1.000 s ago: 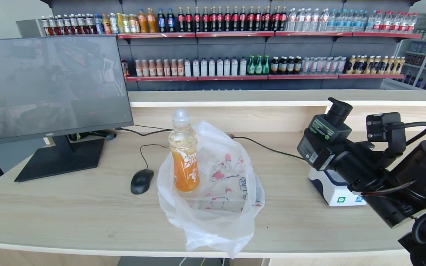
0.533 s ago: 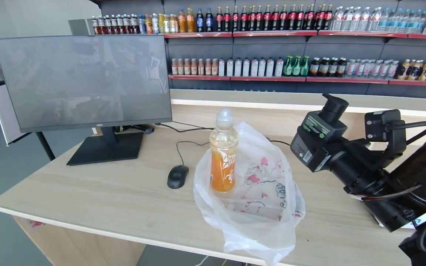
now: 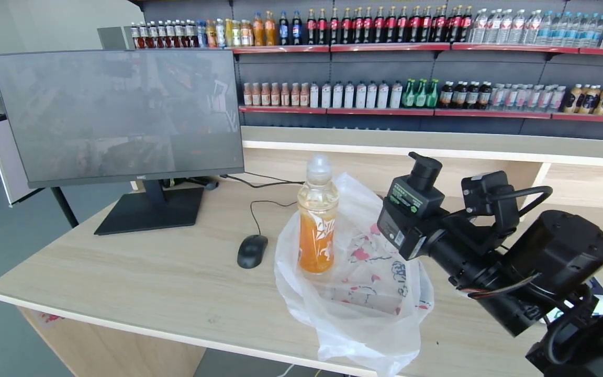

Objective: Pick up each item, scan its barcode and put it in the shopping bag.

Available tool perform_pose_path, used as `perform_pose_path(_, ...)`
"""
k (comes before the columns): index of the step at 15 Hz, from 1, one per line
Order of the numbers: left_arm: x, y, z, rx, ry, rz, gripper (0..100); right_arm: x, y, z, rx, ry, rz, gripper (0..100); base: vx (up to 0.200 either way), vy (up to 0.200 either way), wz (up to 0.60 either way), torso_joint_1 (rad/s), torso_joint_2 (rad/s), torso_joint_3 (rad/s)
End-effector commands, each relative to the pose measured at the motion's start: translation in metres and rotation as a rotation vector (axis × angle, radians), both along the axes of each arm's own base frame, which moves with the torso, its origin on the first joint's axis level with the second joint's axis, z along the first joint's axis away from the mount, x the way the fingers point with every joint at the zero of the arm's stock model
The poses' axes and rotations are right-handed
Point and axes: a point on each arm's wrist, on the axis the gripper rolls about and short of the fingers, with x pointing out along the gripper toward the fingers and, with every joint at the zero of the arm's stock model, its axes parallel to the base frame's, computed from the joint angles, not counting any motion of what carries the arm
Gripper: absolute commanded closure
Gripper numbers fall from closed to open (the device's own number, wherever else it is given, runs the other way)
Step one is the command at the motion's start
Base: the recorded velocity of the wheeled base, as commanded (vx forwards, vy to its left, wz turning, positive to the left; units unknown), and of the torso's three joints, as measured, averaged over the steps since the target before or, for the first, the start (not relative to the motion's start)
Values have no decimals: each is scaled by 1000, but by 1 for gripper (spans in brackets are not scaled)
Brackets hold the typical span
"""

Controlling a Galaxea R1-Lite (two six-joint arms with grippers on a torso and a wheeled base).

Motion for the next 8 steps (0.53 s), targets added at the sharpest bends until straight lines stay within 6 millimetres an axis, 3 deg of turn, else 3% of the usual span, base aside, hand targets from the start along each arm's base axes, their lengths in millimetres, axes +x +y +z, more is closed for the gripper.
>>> perform_pose_path(1,0,0,0,1,1,0,100,10,13,-24,-41,61,18,100,0,0,0,0,0,0)
perform_pose_path(8,0,0,0,1,-1,0,100,41,30,-46,-51,80,9,100,0,0,0,0,0,0)
